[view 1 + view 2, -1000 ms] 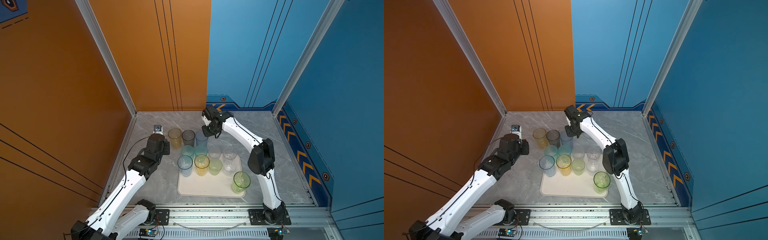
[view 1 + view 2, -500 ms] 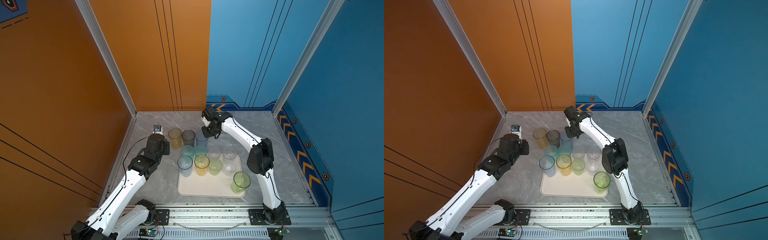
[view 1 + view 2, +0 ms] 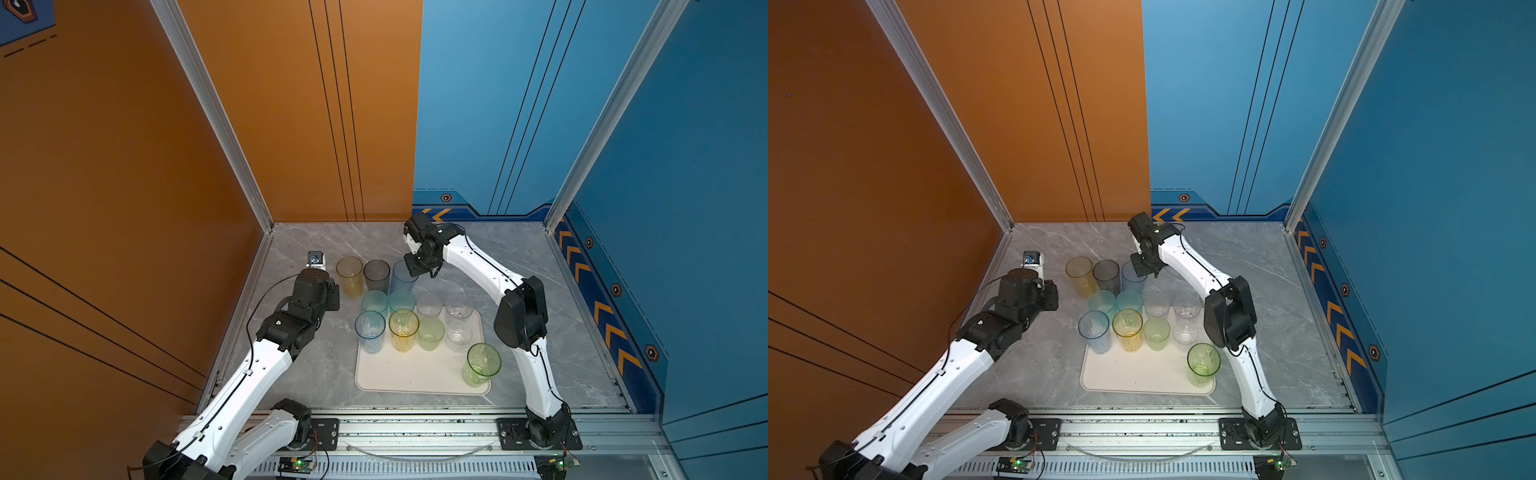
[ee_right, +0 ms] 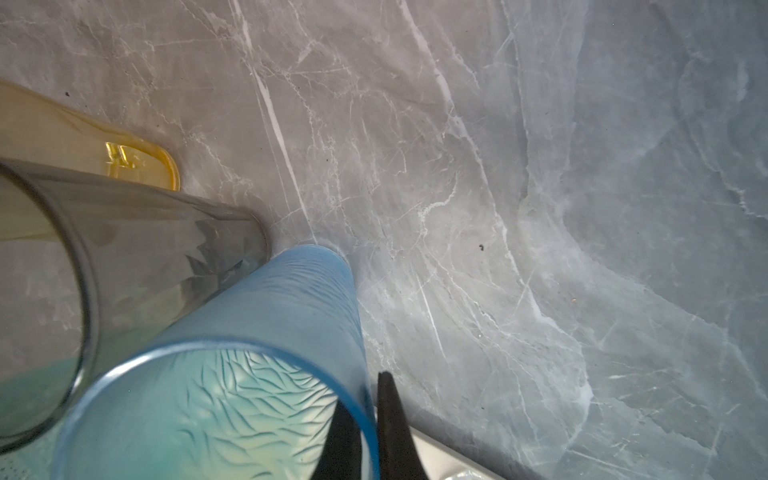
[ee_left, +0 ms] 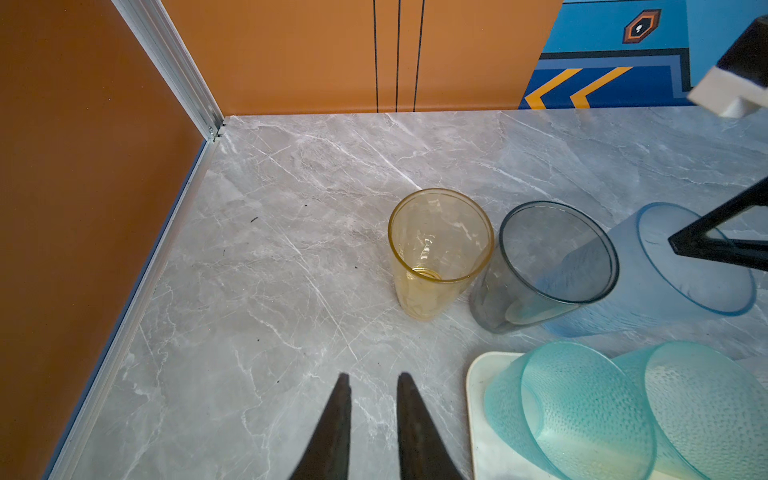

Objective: Place the glasses into the tray
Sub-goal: 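Lift the blue glass with the right gripper and carry it over the tray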

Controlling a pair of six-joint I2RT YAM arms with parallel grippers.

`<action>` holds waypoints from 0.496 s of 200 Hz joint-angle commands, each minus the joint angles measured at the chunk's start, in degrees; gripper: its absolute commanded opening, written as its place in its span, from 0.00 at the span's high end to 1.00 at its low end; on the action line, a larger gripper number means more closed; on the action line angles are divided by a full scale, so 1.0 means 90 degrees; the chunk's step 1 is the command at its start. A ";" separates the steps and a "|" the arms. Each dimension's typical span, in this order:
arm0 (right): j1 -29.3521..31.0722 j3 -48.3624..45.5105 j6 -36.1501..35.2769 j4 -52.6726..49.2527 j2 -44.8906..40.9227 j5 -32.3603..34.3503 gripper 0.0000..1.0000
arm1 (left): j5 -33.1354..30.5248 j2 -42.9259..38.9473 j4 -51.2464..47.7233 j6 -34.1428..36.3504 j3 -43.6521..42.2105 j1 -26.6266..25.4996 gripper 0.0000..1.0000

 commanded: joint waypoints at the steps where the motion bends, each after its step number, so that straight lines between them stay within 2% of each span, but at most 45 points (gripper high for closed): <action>1: -0.0023 -0.0128 -0.0097 -0.0193 -0.0445 0.0449 0.98 | 0.0173 -0.0025 0.0049 -0.0008 -0.0002 0.0067 0.79; 32: -0.0130 -0.0525 -0.0078 0.0021 -0.0912 0.0620 0.99 | 0.0358 0.0065 0.0031 -0.0038 0.0059 0.0058 0.79; 99: -0.0514 -0.2138 -0.0117 0.0891 -0.3039 0.0688 0.99 | 0.0483 0.0301 -0.0019 -0.0082 0.0186 -0.0116 0.78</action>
